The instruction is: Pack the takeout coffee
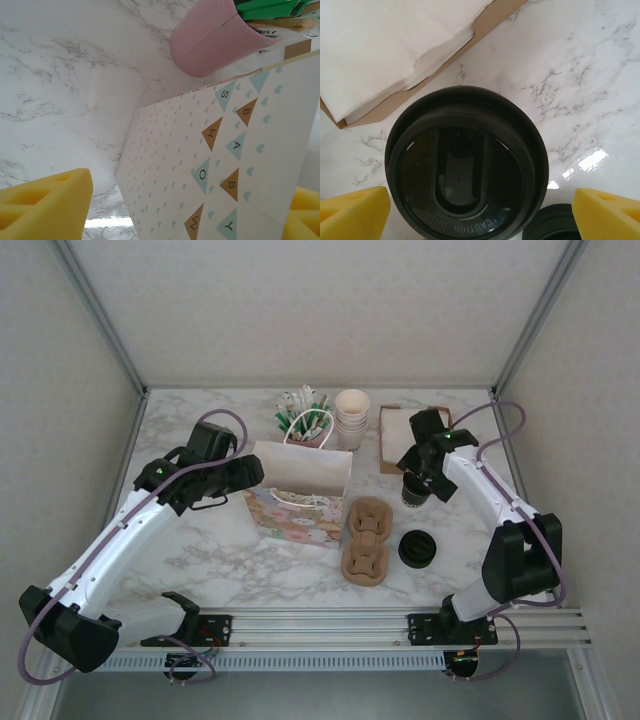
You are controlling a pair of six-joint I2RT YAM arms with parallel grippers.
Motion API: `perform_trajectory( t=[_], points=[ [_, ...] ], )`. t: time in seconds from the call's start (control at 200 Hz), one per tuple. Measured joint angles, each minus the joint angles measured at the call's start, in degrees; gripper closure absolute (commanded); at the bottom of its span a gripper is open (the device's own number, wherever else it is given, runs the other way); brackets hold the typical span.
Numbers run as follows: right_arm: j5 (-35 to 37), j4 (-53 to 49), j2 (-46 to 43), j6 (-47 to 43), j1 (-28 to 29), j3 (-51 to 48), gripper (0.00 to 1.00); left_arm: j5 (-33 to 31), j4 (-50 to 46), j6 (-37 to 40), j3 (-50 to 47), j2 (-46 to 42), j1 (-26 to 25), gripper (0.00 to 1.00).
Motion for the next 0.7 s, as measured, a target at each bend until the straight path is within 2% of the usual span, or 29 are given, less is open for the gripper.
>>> perform_trajectory(
  t=[0.29,0.701],
  points=[
    [0.24,0.48,1.99,0.04,0.00,1.25,0.13,-0.22,0.00,0.24,0.00,-0.11,0.00,0.27],
    [0.44,1.68,3.74,-0.04,0.00,2.05,0.18,-0.22,0.00,0.44,0.00,-0.39,0.00,0.27]
  ],
)
